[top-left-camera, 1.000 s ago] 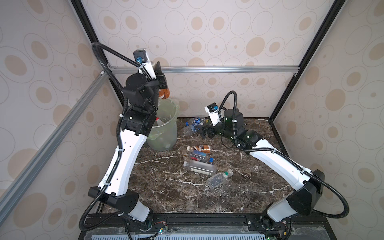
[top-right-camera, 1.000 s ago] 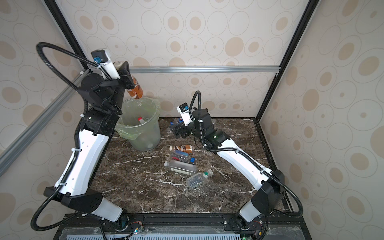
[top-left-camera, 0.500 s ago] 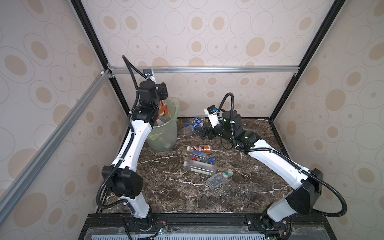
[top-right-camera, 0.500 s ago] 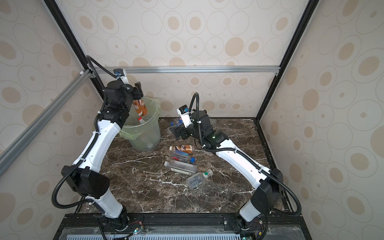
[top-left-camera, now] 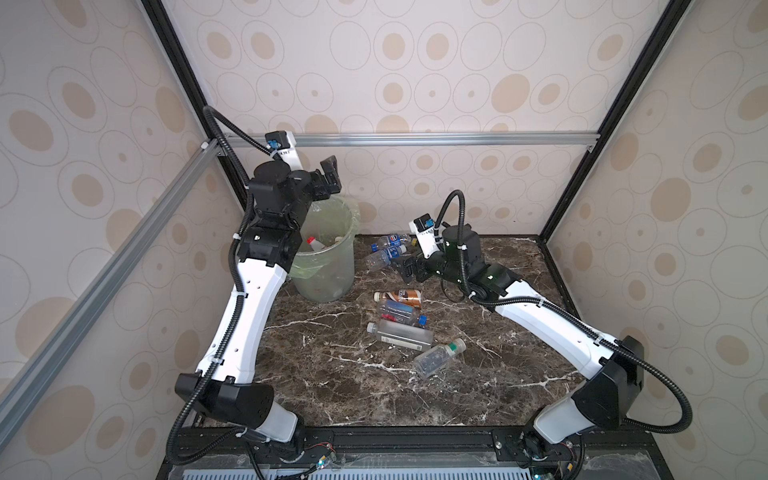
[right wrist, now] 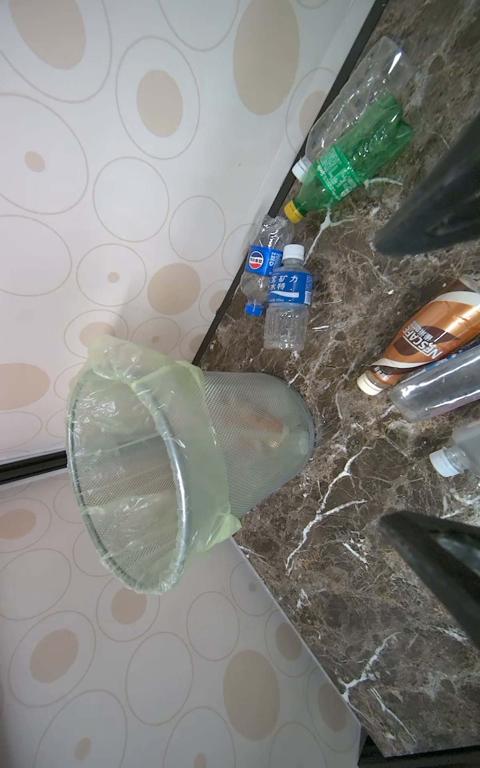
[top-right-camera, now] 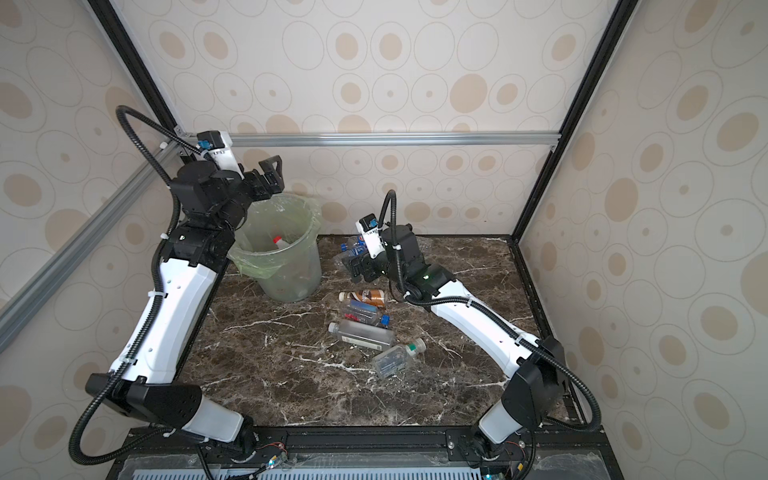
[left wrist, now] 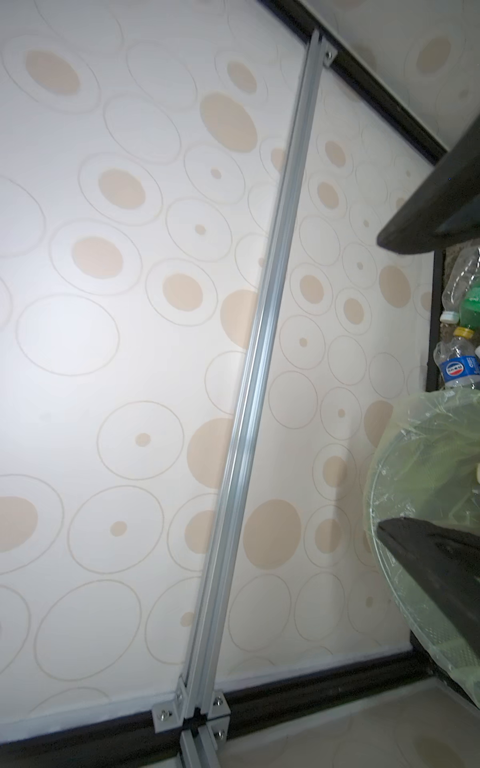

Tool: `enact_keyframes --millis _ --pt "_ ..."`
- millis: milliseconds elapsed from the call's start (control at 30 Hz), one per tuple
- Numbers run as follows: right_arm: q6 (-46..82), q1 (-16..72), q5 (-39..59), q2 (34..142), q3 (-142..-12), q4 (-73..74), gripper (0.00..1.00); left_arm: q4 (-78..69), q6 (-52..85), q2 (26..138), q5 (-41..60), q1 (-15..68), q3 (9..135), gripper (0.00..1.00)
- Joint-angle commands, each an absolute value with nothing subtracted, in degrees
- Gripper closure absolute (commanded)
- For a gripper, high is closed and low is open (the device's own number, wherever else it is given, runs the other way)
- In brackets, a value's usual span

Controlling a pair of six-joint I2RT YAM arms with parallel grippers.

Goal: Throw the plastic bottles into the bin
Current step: 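Open the left gripper to drop the Nescafe bottle into the bin, then lower the left gripper onto the blue-label water bottle and close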

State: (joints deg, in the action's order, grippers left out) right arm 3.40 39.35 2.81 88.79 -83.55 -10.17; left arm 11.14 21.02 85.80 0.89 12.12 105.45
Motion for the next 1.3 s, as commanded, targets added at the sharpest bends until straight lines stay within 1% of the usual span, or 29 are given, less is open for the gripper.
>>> enact_keyframes --millis 0,300,400,500,600,767,1000,1267 --pt "4.31 38.98 0.14 87.32 -81.9 -10.1 0.01 8.79 26.34 86.21 6.58 13.73 101.31 0.01" --pt "10.24 31.96 -0.6 80.43 -74.31 -11.58 0.01 10.29 22.47 90.8 5.57 21.88 100.71 0.01" --pt "12.83 28.42 -0.02 77.36 -70.9 -11.94 0.01 13.51 17.35 95.48 2.72 25.81 103.7 0.01" --pt "15.16 24.34 1.57 75.35 -68.51 -13.27 0.01 19.13 12.08 103.36 -1.01 28.89 110.26 0.01" --pt "15.32 22.48 1.85 74.93 -67.58 -15.19 0.01 26.58 10.17 112.22 -3.04 29.73 119.05 0.01" --pt "14.68 22.08 1.97 74.75 -65.43 -14.83 0.0 29.22 5.96 120.55 -9.47 30.85 124.9 0.01" --pt "16.67 21.72 2.62 74.84 -62.79 -12.37 0.0 29.88 0.33 131.35 -17.12 31.37 129.81 0.01" --pt "18.28 21.77 5.62 76.6 -60.54 -10.41 0.0 30.94 -2.02 137.19 -23.49 31.73 130.04 0.01"
